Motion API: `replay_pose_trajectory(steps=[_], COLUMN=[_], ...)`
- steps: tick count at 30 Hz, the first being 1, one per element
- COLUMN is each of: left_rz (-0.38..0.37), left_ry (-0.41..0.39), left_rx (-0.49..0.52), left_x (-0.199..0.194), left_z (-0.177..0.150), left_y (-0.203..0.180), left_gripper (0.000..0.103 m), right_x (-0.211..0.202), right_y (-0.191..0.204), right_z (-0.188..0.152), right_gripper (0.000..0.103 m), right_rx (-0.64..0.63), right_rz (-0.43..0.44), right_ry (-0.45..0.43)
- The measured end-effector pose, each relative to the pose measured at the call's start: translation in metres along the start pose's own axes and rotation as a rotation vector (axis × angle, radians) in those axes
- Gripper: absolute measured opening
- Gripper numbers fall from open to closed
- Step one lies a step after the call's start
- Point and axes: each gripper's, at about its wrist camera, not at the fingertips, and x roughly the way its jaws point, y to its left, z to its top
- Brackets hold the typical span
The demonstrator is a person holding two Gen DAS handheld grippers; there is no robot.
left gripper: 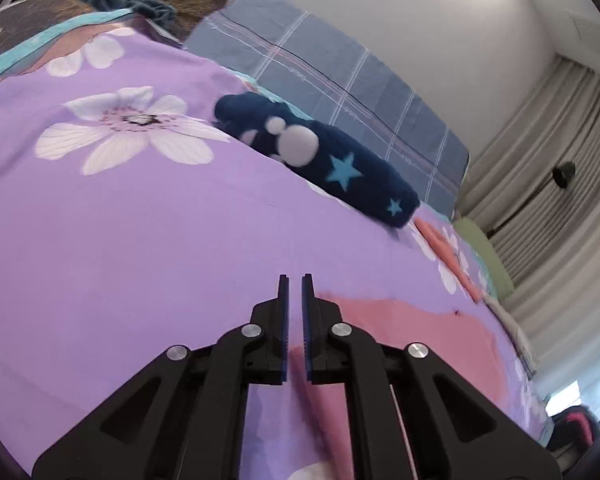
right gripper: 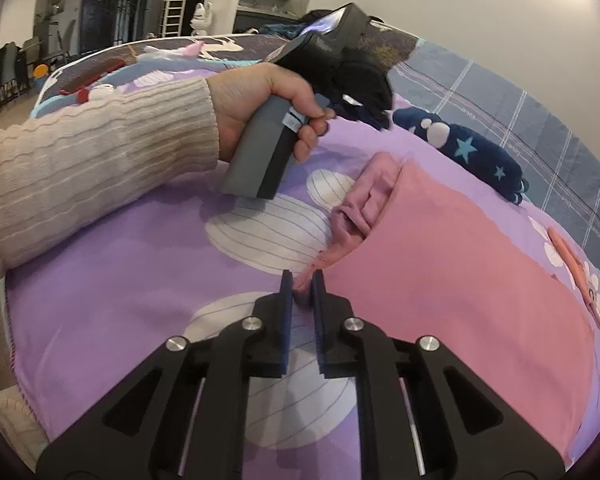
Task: Fold small clothes
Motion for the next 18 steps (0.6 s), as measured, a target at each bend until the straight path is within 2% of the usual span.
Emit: replay_pose_trajectory(steps=[1, 3, 4, 5, 6, 8, 11, 13, 15, 17, 18], left_rz=[-0.018, -0.026, -0.035, -0.054, -0.098, -0.155, -0.137, -0.136, -0.132, -0.114, -0.116], left_ry=[0.017, 0.075, 0.114, 0.147, 0.207, 0.306, 0.334, 0.348, 0.34, 0.34, 0.338], left_rx=[-0.015, 0.013, 0.036, 0.051, 0.076, 0.116, 0.222, 0.221, 0.203, 0.141, 0.091], left_x=[-0.002, -0.004, -0.004, -0.004, -0.001, 0.005, 0.014, 0.026, 0.038, 0.054, 0.062], left_z=[-0.001, -0.007, -0.014, -0.02, -0.029, -0.044, -0.056, -0.053, -0.046, -0.038, -0.033], left_y=[0.004, 0.002, -0.003, -0.007, -0.013, -0.024, -0.047, -0.054, -0.056, -0.048, -0.041], left_gripper=[0.006, 0.025, 0.047, 0.058, 0.06, 0.069, 0.08, 0.08, 0.068, 0.035, 0.026], right_x=[-0.002, -0.006, -0.007, -0.007, -0.006, -0.002, 0.005, 0.01, 0.016, 0.023, 0.026], right_y=[0.001, 0.002, 0.001, 0.0, -0.001, -0.004, -0.006, -0.003, -0.001, 0.0, 0.001], right_z=[-0.001, -0.006, -0.008, -0.011, -0.013, -0.016, -0.016, -0.013, -0.007, -0.001, 0.001], right_gripper=[0.01, 0.012, 0.019, 0.024, 0.025, 0.027, 0.031, 0.031, 0.032, 0.032, 0.032], right_rx=[-0.01, -0.03, -0.036, -0.038, -0.037, -0.031, -0.025, -0.033, -0.039, -0.04, -0.042], right_rz=[-0.004, -0.024, -0.034, -0.05, -0.06, -0.072, -0.082, -0.089, -0.097, -0.109, -0.117], right_ry=[-0.002, -0.001, 0.005, 0.017, 0.029, 0.059, 0.085, 0.09, 0.099, 0.109, 0.111])
